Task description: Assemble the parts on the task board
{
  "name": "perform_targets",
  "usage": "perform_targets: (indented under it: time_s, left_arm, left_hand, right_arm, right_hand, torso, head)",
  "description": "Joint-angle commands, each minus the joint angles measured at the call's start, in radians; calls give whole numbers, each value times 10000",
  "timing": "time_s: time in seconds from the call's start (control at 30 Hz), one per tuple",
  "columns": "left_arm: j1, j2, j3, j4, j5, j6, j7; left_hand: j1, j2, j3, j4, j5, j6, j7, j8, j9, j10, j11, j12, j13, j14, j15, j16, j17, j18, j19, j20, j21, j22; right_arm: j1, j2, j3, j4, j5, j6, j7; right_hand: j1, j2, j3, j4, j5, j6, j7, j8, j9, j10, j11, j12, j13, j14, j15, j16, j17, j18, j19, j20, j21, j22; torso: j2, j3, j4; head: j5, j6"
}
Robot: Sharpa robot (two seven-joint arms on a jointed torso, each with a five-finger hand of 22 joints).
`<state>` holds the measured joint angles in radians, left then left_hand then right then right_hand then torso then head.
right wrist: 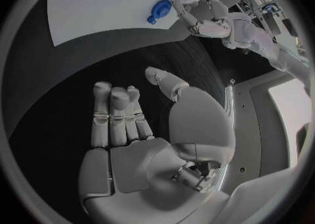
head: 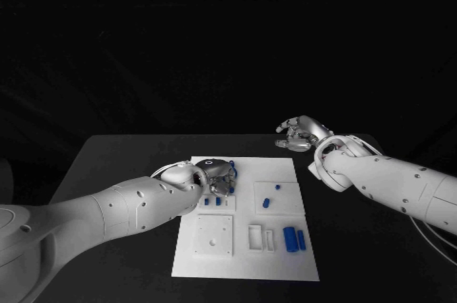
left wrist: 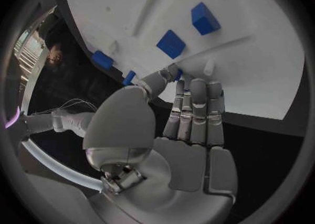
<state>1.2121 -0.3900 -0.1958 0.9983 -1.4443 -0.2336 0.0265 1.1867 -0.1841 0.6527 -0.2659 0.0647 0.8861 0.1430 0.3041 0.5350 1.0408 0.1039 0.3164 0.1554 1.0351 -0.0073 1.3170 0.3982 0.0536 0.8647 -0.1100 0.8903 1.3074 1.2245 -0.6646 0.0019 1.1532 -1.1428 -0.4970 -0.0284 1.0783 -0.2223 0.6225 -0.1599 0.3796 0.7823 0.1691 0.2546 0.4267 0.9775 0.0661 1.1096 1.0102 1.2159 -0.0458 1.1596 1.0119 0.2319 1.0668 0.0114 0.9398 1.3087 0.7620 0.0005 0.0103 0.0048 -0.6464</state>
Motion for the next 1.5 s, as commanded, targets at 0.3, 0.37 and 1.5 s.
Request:
perform_targets:
  time_s: [0.3,0.37,1.5]
  left_arm:
    - [-3,48,5,60,136,132,24]
    - [-3,66,5,45,136,193,9]
    - [-104,394,7,-405,-230,1010,-294]
  left_hand:
    - [-241,26,-282,65,-34,-103,105,-103,-78,137,-8,-183,-38,65,-20,134,-2,427,83,20,96,198]
    - [-235,54,-285,64,-40,-106,108,-110,-85,150,-9,-190,-39,67,-21,140,-5,431,84,19,99,197]
    - [204,803,31,-78,-58,643,-152,145,-122,991,-216,-441,-63,476,-222,558,1,535,383,-83,391,213]
  right_arm:
    - [-2,7,4,9,-19,106,83]
    - [-2,15,4,9,-20,104,84]
    - [-2,50,4,24,-23,95,102]
  right_hand:
    - [-90,36,-54,-35,35,21,82,57,-13,-35,-31,51,-18,16,-19,38,-11,299,56,-50,-27,186]
    - [-88,36,-53,-37,35,22,82,57,-13,-35,-31,52,-19,16,-20,39,-11,299,57,-50,-27,186]
    - [-55,62,-38,-62,1,27,78,61,-13,-27,-35,69,-35,26,-24,46,-13,299,65,-58,-24,186]
  torso:
    - [-3,11,-1]
    - [-1,12,3]
    - [-5,1,3]
  head:
    - [-24,-19]
    - [-32,-13]
    - [-87,-52]
